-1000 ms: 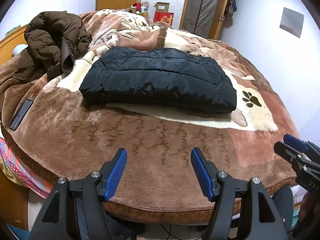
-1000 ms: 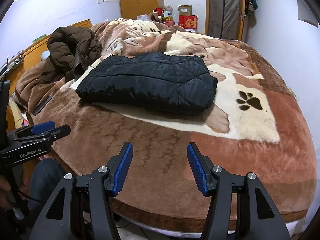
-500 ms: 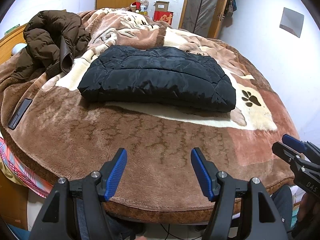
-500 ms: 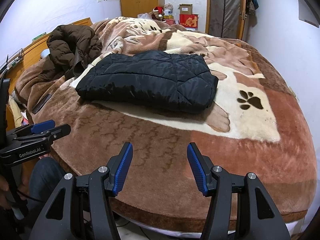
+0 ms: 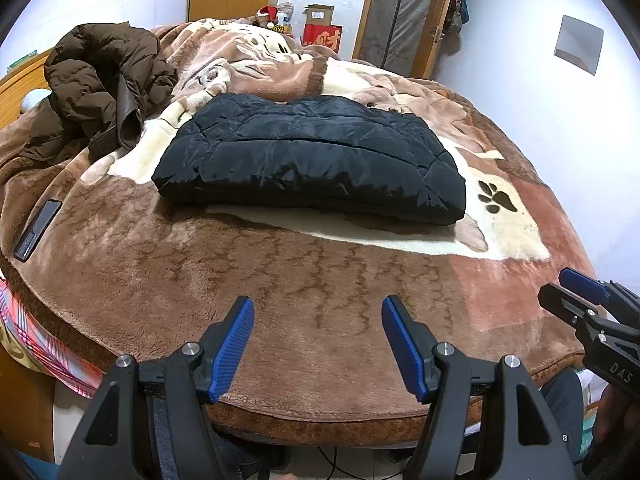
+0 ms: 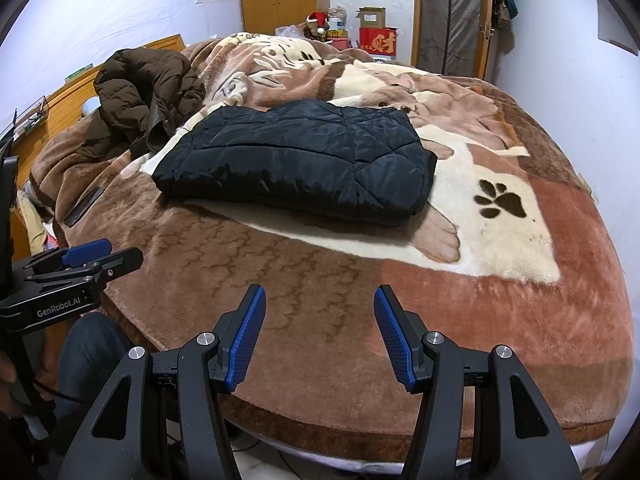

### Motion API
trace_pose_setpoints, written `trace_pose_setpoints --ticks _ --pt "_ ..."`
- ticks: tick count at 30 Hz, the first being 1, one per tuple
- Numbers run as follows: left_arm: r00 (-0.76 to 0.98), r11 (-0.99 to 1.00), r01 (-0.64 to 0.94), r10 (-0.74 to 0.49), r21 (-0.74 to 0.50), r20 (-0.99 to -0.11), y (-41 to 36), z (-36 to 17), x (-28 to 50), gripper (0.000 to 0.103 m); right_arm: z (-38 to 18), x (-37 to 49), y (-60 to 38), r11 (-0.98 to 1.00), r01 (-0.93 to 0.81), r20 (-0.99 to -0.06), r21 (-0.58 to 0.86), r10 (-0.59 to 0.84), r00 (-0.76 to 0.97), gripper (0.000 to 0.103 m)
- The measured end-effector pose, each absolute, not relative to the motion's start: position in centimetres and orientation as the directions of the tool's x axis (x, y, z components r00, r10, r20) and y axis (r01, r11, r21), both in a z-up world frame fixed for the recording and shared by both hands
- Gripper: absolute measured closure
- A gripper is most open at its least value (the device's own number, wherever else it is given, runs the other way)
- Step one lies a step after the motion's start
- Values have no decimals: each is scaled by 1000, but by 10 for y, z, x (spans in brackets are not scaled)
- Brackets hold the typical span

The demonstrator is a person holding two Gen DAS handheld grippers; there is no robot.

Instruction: Fold large clothes

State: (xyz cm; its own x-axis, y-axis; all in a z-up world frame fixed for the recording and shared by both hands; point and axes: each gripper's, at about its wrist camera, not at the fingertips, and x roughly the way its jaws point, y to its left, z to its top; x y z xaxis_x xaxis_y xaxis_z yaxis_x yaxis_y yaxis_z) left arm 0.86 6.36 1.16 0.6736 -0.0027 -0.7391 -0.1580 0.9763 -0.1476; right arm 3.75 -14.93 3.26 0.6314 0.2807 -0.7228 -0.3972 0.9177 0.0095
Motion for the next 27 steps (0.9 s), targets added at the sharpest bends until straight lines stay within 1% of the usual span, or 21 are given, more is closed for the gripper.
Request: trace_pose_setpoints --ticks 16,20,27 --pt "679 978 -150 -6 -147 -734 63 14 7 34 33 37 -149 917 -399 -723 9 282 631 46" --pt "677 979 -152 5 -133 -736 61 15 7 31 33 37 -149 917 -399 -724 10 282 630 46" --pt "676 978 -153 -3 -145 -737 62 13 7 31 33 36 -148 917 -398 -725 8 280 630 46"
